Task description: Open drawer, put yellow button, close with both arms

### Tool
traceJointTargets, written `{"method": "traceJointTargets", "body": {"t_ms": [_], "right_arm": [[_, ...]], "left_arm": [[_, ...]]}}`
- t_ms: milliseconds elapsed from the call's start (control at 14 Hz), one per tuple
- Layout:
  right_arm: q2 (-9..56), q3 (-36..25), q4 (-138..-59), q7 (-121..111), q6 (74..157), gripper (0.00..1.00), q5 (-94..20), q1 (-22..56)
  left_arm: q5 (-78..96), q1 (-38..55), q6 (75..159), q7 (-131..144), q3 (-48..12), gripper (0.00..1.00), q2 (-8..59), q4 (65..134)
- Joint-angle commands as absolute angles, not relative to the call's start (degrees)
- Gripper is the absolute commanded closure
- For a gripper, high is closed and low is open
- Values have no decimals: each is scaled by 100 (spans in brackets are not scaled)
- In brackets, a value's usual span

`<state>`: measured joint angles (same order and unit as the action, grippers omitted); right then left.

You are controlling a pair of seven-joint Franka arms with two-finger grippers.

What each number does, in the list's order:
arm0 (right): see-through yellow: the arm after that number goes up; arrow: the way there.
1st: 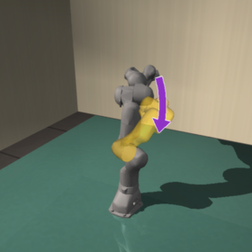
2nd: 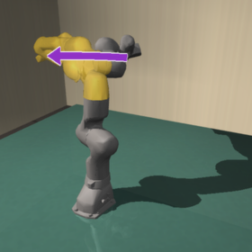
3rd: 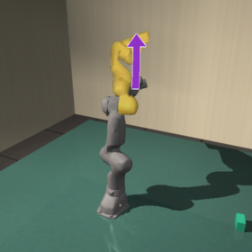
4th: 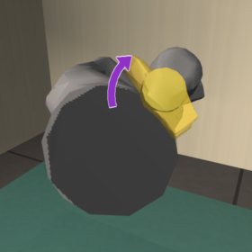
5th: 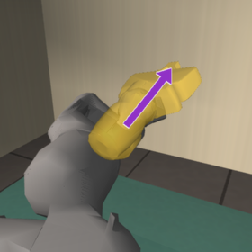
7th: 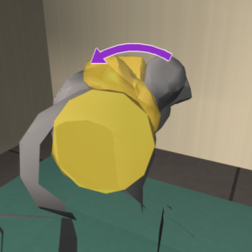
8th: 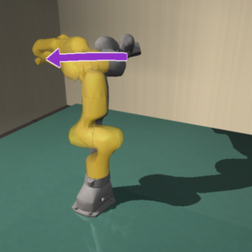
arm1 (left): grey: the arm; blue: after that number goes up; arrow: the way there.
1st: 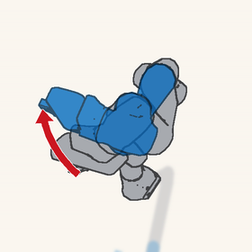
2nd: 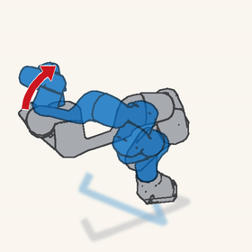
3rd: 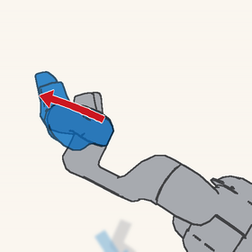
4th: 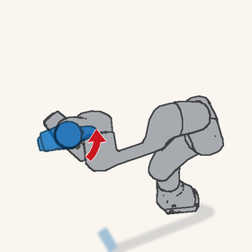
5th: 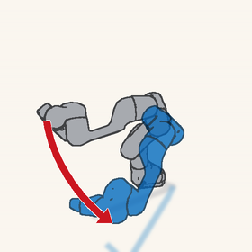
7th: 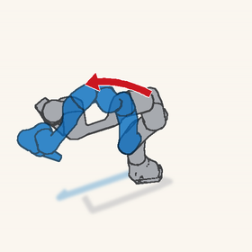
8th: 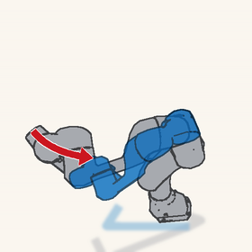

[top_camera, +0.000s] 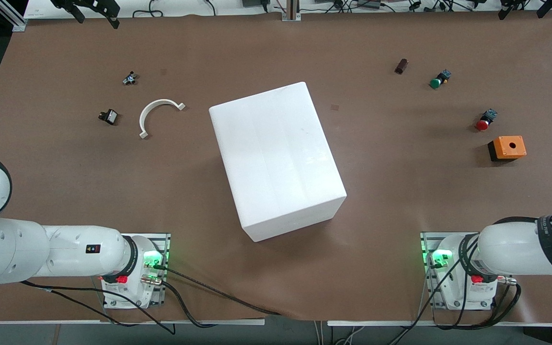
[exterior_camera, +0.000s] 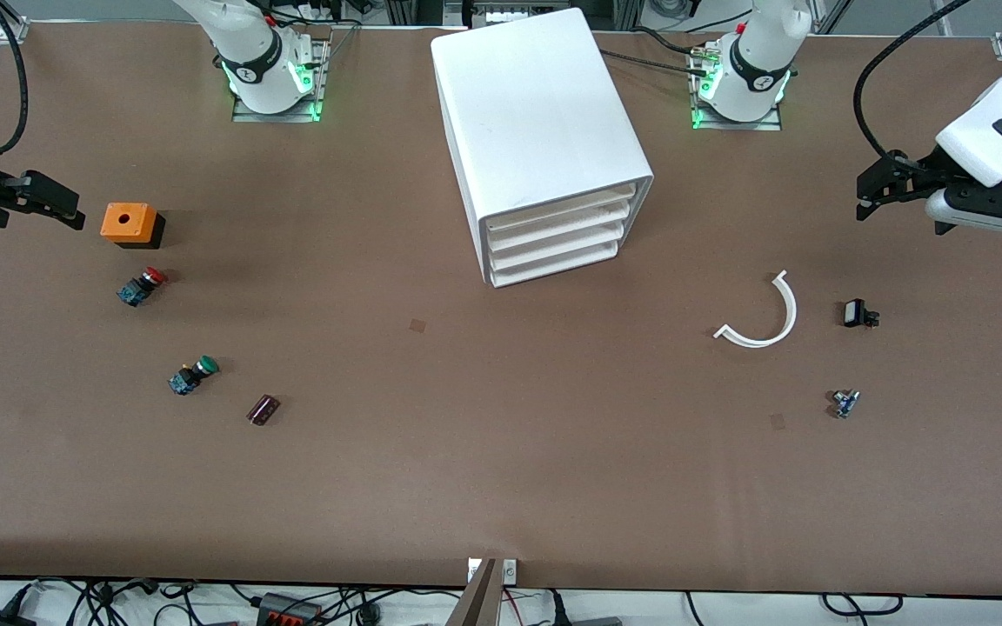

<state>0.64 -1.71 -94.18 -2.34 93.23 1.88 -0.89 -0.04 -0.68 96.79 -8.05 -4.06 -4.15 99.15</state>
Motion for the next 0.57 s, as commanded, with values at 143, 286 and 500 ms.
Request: {"method": "traceJointTargets", "body": {"t_ms": [143,286,500], "right_arm": [[-97,-202,-9598,-334,9404,0,158,-88],[-131,-202,-9598,-343,9352,0,167,-88],[-132,-202,-9615,-343,9352,0,167,-88]], "left_arm": [[-9,-9,9615,-844,-378,0,-316,9791],[-9,-62,9598,-835,-395,0,-316,9800],[-9,-62,9545,-835,-404,0,-316,9791]]}}
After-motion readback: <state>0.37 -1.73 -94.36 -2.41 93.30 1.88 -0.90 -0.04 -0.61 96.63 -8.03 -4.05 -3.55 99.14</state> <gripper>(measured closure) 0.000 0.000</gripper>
